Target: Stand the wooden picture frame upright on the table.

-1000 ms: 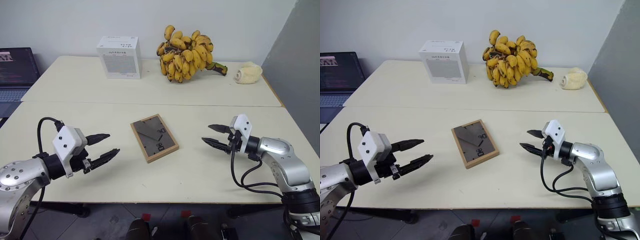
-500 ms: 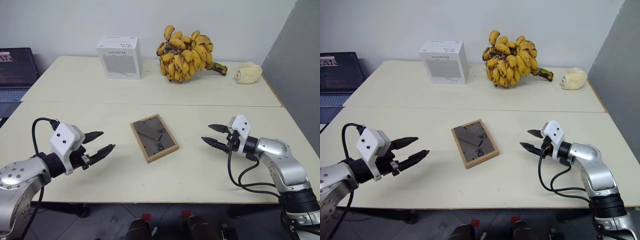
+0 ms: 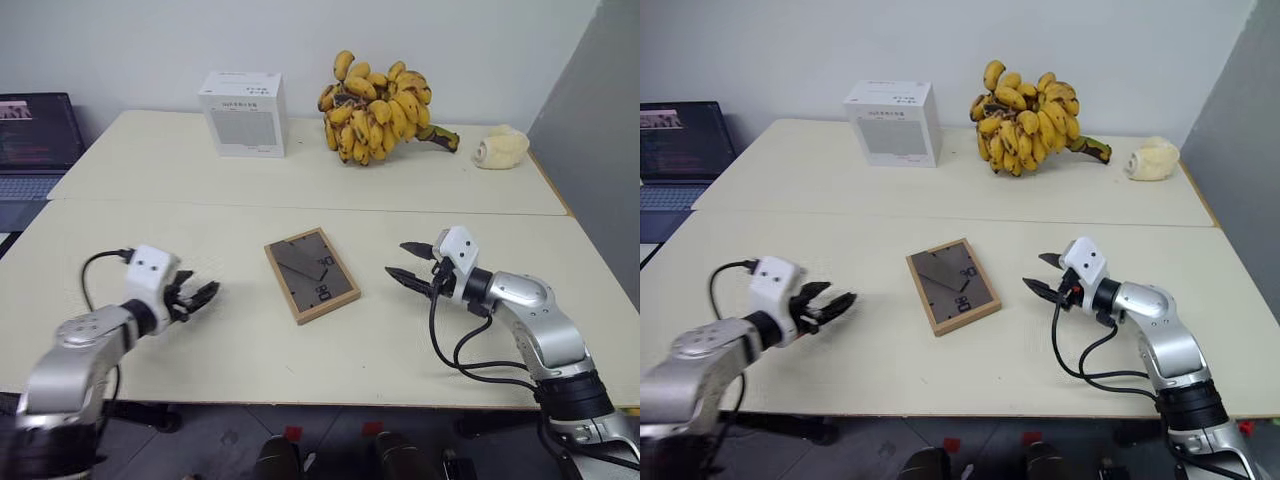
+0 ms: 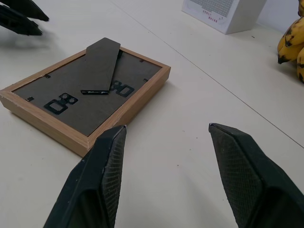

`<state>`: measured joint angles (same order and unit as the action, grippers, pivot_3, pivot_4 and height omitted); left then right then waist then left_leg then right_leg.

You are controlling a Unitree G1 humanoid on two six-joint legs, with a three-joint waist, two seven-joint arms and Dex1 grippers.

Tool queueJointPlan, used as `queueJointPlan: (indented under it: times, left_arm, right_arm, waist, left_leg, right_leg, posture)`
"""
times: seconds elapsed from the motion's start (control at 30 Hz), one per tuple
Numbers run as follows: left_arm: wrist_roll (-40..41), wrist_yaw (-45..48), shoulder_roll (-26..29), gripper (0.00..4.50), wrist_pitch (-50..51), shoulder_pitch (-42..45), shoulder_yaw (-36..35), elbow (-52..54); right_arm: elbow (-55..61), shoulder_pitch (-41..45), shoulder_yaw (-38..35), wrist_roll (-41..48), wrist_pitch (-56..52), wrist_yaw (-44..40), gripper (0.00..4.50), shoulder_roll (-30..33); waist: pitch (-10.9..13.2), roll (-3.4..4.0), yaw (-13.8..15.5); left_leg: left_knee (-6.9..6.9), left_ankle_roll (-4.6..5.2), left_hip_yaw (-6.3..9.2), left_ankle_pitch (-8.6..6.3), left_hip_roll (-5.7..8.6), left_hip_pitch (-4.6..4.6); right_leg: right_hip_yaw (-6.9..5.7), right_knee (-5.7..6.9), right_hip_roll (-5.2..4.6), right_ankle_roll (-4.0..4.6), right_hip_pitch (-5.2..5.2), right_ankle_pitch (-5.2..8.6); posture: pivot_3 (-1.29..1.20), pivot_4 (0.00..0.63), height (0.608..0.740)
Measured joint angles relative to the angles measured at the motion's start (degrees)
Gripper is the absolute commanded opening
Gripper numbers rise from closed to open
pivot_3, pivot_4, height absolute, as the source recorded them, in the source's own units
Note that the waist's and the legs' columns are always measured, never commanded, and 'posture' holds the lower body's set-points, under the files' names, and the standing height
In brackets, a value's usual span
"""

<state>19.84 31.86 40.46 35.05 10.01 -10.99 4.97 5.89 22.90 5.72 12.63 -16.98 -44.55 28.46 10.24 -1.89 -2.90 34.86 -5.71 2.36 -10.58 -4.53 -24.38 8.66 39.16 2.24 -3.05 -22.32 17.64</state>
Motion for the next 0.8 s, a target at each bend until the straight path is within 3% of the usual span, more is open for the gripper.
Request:
queueJointPlan:
  times: [0.1, 0.5, 0.57, 0.8]
  left_arm:
    - [-0.84, 0.07, -0.97, 2.95, -0.38, 1.16, 1.21, -0.85]
    - [-0.26, 1.53, 0.77, 0.38, -0.04, 0.23, -0.70, 1.12]
    - [-0.88, 1.46, 0.70, 0.01, -0.13, 0.53, -0.42, 0.85]
    - [-3.44, 1.54, -0.37, 0.01, -0.13, 2.00, 4.71, -1.84]
  right_arm:
    - [0.77, -0.43, -0.08, -0.17, -0.37, 1.13, 2.73, 0.02]
    - [-0.09, -3.99, 0.72, -1.20, 0.60, 3.44, 0.03, -1.98]
    - [-0.93, -3.99, 1.41, -2.29, 1.59, 3.51, 0.00, -2.58]
    - [-5.23, -3.68, 4.64, -5.87, 4.51, 4.00, 0.00, -4.26]
  waist:
    - [0.00, 0.00, -0.21]
    - [0.00, -0.01, -0.38]
    - [0.00, -0.01, -0.37]
    - [0.00, -0.01, -0.35]
  left_leg:
    - [-0.01, 0.00, 0.01, 0.00, -0.01, 0.01]
    - [0.05, 0.00, 0.05, 0.00, 0.02, 0.05]
    - [0.05, 0.00, 0.06, 0.00, 0.02, 0.04]
    - [0.06, 0.00, 0.08, 0.00, 0.02, 0.05]
  right_leg:
    - [0.00, 0.08, 0.01, 0.01, 0.00, 0.00]
    - [-0.01, 0.29, 0.01, -0.01, -0.01, 0.01]
    - [-0.01, 0.28, 0.02, -0.01, -0.01, 0.01]
    - [-0.04, 0.30, 0.02, 0.00, -0.01, 0.01]
  posture:
    - [0.00, 0.150, 0.740]
    - [0.00, 0.150, 0.740]
    - [0.00, 0.150, 0.740]
    - [0.00, 0.150, 0.740]
